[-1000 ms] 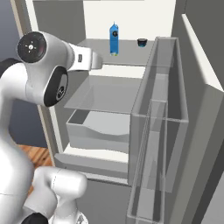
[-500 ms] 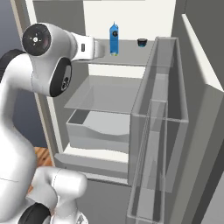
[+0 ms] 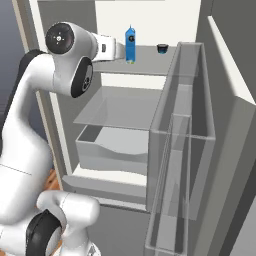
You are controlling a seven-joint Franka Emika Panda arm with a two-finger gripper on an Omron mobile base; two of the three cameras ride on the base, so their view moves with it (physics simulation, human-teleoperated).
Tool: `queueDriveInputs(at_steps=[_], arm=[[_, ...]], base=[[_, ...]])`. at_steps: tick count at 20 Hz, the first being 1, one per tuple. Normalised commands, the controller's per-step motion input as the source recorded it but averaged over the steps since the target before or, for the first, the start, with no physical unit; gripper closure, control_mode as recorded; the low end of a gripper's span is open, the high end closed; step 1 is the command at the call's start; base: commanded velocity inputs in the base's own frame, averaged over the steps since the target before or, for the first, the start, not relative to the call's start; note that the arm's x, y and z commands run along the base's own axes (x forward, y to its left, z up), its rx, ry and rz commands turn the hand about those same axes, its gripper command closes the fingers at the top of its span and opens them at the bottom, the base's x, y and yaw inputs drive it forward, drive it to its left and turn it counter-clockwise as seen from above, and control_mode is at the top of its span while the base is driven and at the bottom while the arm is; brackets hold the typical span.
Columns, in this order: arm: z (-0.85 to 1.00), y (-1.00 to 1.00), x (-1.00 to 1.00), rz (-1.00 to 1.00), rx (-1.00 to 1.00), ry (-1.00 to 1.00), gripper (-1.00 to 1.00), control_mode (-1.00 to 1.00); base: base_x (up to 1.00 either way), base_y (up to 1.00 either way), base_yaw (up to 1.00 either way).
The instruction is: Take out the milk from the fridge and place it on the tray on the counter. Then take the sugar cube near the tray and place it in the tray.
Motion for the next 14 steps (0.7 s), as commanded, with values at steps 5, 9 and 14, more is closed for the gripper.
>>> queueDriveInputs(at_steps=[5,9,14], arm=[[0.01,-0.03,0.51,0.0,0.0,-0.02,-1.0,-1.0],[0.0,-0.1,0.44,0.02,0.0,-0.11,-1.0,-1.0],[0.0,-0.05,0.53,0.01,0.0,0.0,-1.0,-1.0]], base=[[0.0,0.0,0.0],[0.0,0.0,0.0],[0.0,0.0,0.0]])
